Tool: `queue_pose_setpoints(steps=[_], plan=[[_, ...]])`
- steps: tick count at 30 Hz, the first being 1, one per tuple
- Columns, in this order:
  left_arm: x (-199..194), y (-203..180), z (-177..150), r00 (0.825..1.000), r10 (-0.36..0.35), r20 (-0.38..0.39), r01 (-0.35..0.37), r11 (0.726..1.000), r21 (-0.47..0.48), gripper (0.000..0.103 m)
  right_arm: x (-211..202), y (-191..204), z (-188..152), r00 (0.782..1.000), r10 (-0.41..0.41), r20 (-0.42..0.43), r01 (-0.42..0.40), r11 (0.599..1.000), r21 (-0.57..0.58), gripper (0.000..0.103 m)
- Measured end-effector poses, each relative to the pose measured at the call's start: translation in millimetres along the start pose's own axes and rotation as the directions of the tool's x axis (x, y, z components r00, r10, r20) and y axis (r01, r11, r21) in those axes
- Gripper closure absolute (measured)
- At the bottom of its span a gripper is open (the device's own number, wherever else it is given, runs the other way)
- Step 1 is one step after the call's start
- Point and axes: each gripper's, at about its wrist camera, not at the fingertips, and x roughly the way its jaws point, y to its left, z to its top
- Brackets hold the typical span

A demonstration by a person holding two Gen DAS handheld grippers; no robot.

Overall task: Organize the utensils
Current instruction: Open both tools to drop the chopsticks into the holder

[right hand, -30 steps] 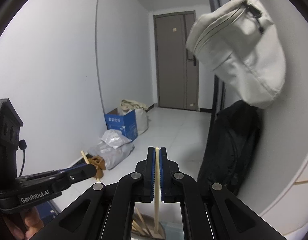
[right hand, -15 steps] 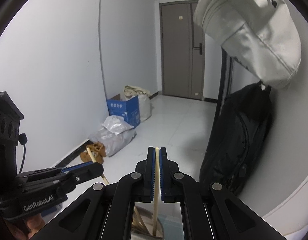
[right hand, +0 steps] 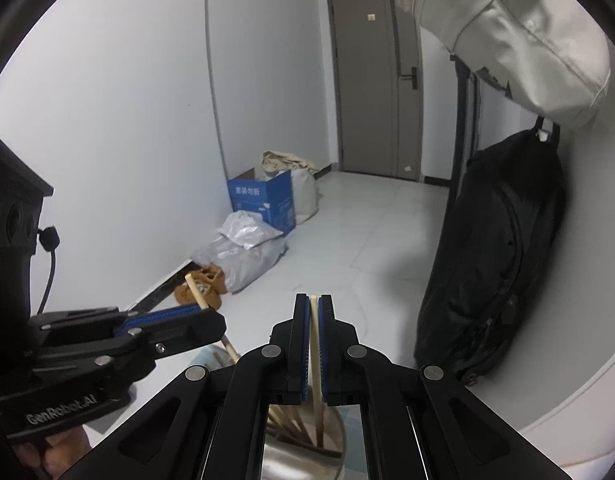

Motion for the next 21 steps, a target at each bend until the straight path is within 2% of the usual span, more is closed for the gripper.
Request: queue_pose_setpoints(steps=[3, 5, 9, 13, 15, 17, 18, 19, 21], plan=[[1.4, 3.7, 0.9, 0.999, -0.022, -0.024, 0.022, 1.000, 0.002, 0.101, 6.1, -2.1, -4.2, 0.999, 0.029, -0.026, -0.029, 0.999, 0.015, 0.099], [7.7, 7.5, -0.4, 0.997, -0.045, -0.070, 0.045, 0.999, -0.005, 0.101, 10.3, -4.2, -5.4, 0.997, 0.059, -0.049, -0.057, 0.998, 0.038, 0.098], [13.1, 4.1, -6.2, 0.993, -0.029, -0.112, 0.033, 0.999, 0.031, 0.101, 13.0, -2.2, -9.4, 0.996, 0.063, -0.070, -0.060, 0.997, 0.040, 0.097], [9.6, 2.9, -8.2, 0.992, -0.036, -0.120, 0.038, 0.999, 0.018, 0.101, 12.7, -5.6, -16.9, 0.992, 0.075, -0.097, -0.067, 0.994, 0.083, 0.097], [6.2, 3.0, -7.5, 0.991, -0.032, -0.127, 0.033, 0.999, 0.011, 0.101, 8.6, -8.3, -19.8, 0.993, 0.075, -0.093, -0.065, 0.992, 0.106, 0.094], [2.1, 4.0, -6.8, 0.991, -0.034, -0.129, 0.034, 0.999, -0.002, 0.101, 4.3, -11.1, -22.3, 0.992, 0.076, -0.098, -0.063, 0.990, 0.127, 0.083], [-0.4, 4.7, -6.1, 0.991, -0.027, -0.131, 0.027, 1.000, -0.006, 0.100, 1.4, -12.0, -23.3, 0.993, 0.076, -0.095, -0.063, 0.989, 0.138, 0.083], [-2.5, 4.6, -5.6, 0.991, -0.019, -0.131, 0.018, 1.000, -0.008, 0.095, -3.8, -13.0, -24.8, 0.993, 0.078, -0.086, -0.065, 0.987, 0.148, 0.083], [-8.6, 4.4, -5.6, 0.992, 0.010, -0.125, -0.012, 1.000, -0.014, 0.074, -12.0, -13.0, -26.7, 0.994, 0.070, -0.078, -0.058, 0.987, 0.151, 0.076]])
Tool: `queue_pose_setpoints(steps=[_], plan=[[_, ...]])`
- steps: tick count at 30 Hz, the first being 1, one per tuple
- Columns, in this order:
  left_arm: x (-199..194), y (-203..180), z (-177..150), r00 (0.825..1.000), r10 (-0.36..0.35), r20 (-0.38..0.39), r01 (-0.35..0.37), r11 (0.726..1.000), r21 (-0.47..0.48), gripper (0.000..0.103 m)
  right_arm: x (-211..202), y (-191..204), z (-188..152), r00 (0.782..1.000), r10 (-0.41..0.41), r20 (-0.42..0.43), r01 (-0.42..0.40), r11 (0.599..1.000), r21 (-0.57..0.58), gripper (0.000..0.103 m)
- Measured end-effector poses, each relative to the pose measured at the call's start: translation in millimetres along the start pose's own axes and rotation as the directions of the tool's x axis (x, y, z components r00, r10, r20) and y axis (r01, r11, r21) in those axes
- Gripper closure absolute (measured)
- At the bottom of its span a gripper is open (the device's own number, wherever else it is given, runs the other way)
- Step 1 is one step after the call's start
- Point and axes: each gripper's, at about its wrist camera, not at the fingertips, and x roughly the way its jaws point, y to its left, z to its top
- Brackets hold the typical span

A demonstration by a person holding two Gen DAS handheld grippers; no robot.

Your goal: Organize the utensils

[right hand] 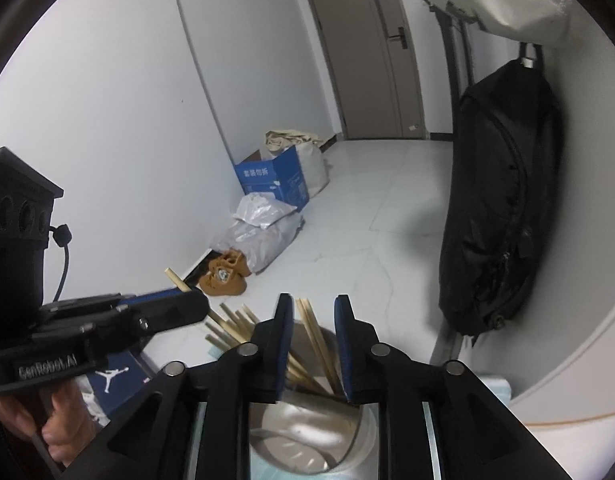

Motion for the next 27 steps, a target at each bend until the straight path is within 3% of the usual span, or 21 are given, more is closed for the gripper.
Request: queue_pose_setpoints(steps=[1, 6, 9, 16, 24, 27], plan=[[-2.8, 0.5, -0.7, 1.000, 0.001, 0.009, -0.001, 1.000, -0.007, 0.059, -3.8, -0.3, -1.7, 1.000, -0.008, 0.006, 0.008, 1.000, 0.002, 0.073], [-24.5, -2.0, -6.7, 0.998, 0.012, 0.058, -0.011, 1.000, -0.011, 0.056, -21.9, -3.0, -18.9, 0.999, -0.035, 0.017, 0.034, 0.999, 0.032, 0.069], [-36.4, -9.3, -12.1, 0.996, 0.038, 0.077, -0.039, 0.999, 0.006, 0.055, -36.5, -3.1, -28.8, 0.999, -0.035, 0.038, 0.032, 0.997, 0.069, 0.060], [-57.2, -30.0, -29.3, 0.988, 0.101, 0.113, -0.108, 0.992, 0.062, 0.032, -76.3, 14.5, -48.3, 0.991, -0.056, 0.123, 0.048, 0.997, 0.065, 0.040], [-75.7, -29.9, -52.4, 0.970, 0.194, 0.147, -0.206, 0.976, 0.068, 0.030, -111.3, 23.4, -70.3, 0.977, -0.085, 0.196, 0.069, 0.994, 0.086, 0.032], [-84.1, -31.2, -63.3, 0.957, 0.231, 0.176, -0.245, 0.967, 0.065, 0.030, -124.5, 27.1, -79.8, 0.966, -0.093, 0.242, 0.071, 0.993, 0.099, 0.024]])
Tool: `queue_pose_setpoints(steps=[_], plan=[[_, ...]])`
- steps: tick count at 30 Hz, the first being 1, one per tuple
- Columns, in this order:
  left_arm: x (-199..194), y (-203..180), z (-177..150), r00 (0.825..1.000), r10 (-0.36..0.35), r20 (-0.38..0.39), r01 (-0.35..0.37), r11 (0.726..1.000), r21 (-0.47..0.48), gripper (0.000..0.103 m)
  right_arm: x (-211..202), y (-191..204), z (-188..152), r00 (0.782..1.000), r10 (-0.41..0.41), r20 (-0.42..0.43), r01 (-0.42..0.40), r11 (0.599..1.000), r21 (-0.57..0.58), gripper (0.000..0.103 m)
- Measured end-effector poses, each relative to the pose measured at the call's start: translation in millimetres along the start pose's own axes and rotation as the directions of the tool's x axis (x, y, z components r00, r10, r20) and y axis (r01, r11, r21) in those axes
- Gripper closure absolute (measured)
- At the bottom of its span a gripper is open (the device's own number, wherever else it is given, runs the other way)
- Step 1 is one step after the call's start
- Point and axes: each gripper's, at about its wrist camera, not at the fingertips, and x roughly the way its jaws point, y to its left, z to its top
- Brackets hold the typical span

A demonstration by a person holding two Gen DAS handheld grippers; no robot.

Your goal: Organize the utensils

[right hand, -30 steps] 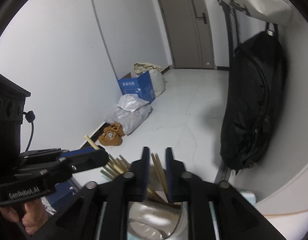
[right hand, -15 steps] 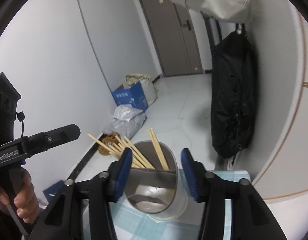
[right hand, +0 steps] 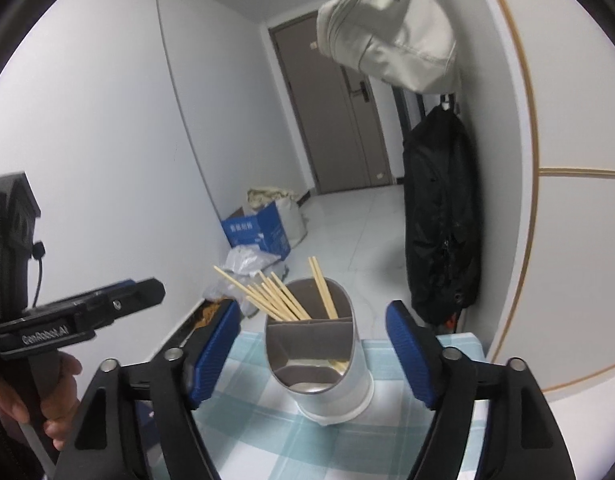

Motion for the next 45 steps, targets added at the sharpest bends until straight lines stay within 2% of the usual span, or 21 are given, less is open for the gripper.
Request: queue_pose_setpoints(steps=[3, 4, 5, 7, 10, 13, 18, 23, 26, 37, 45], plan=[[-9.9, 0.0, -9.5, 0.999, 0.042, 0.035, -0.042, 0.999, 0.004, 0.030, -9.7, 5.0, -5.7, 0.999, -0.006, 0.037, 0.007, 1.000, -0.010, 0.018], [-13.1, 0.2, -12.7, 0.997, 0.058, 0.051, -0.058, 0.998, 0.001, 0.028, -13.2, 6.7, -8.0, 0.999, -0.006, 0.052, 0.007, 1.000, -0.013, 0.017], [-15.0, 0.2, -15.0, 0.996, 0.068, 0.058, -0.068, 0.998, -0.003, 0.021, -16.2, 8.0, -10.4, 0.998, -0.008, 0.066, 0.009, 1.000, -0.018, 0.016], [-19.7, 0.0, -20.6, 0.992, 0.088, 0.088, -0.088, 0.996, -0.009, 0.017, -21.0, 10.5, -15.5, 0.996, -0.008, 0.084, 0.011, 1.000, -0.028, 0.012], [-23.6, -4.6, -28.2, 0.982, 0.124, 0.141, -0.127, 0.992, 0.012, 0.016, -29.2, 14.2, -24.6, 0.992, -0.014, 0.123, 0.019, 0.999, -0.046, 0.005], [-23.4, -8.3, -36.1, 0.975, 0.141, 0.171, -0.148, 0.989, 0.025, 0.016, -35.2, 17.3, -33.0, 0.987, -0.026, 0.156, 0.037, 0.997, -0.071, 0.002], [-13.8, -10.3, -45.7, 0.979, 0.130, 0.155, -0.134, 0.991, 0.013, 0.015, -38.3, 20.4, -45.7, 0.983, -0.050, 0.177, 0.068, 0.992, -0.102, 0.000], [-5.9, -11.2, -51.6, 0.975, 0.145, 0.170, -0.149, 0.989, 0.011, 0.015, -32.9, 11.1, -52.8, 0.987, -0.069, 0.145, 0.077, 0.995, -0.056, 0.000], [1.4, -10.1, -56.2, 0.979, 0.136, 0.154, -0.140, 0.990, 0.010, 0.015, -32.4, 4.8, -54.8, 0.987, -0.081, 0.138, 0.085, 0.996, -0.026, 0.000], [15.4, -3.9, -60.8, 0.983, 0.139, 0.119, -0.138, 0.990, -0.016, 0.015, -24.2, -1.3, -63.8, 0.985, -0.127, 0.114, 0.131, 0.991, -0.022, 0.000], [18.4, -3.3, -63.0, 0.986, 0.131, 0.106, -0.131, 0.991, -0.008, 0.015, -22.3, -1.5, -64.9, 0.985, -0.129, 0.112, 0.132, 0.991, -0.020, 0.000]])
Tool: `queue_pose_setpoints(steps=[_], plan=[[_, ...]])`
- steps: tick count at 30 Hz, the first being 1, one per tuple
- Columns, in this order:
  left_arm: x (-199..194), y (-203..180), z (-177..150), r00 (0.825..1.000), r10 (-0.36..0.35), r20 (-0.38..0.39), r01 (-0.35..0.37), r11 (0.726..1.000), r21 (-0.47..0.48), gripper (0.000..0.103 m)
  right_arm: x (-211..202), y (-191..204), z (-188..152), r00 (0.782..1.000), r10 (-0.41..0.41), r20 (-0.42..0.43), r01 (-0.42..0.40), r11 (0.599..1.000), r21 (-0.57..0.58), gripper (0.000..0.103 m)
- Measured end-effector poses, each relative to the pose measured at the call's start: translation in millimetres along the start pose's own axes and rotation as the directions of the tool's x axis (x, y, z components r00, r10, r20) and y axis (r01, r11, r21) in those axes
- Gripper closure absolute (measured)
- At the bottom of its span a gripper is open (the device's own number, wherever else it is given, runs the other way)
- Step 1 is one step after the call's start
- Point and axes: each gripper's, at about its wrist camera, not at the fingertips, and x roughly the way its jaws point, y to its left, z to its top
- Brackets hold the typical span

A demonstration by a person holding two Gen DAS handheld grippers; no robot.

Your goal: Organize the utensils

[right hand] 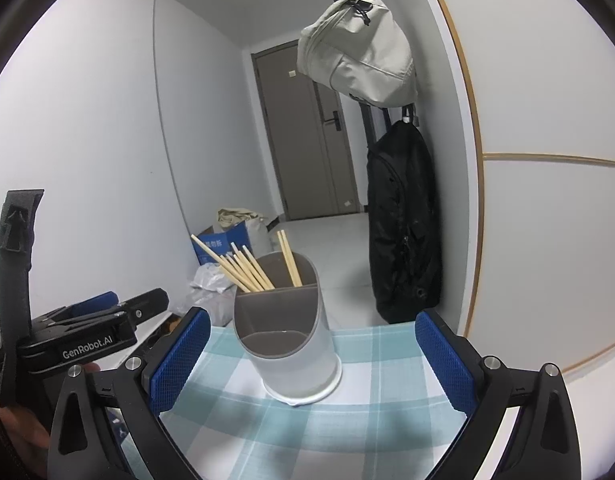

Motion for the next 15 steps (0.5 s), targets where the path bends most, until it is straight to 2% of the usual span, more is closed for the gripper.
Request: queue_pose_setpoints(steps=[15], plan=[[1.2, 1.4, -0.7, 1.000, -0.002, -0.022, 0.002, 1.000, -0.028, 0.015, 4.8, -6.6, -2.7, 1.000, 0.004, -0.020, -0.003, 0.999, 0.052, 0.000]])
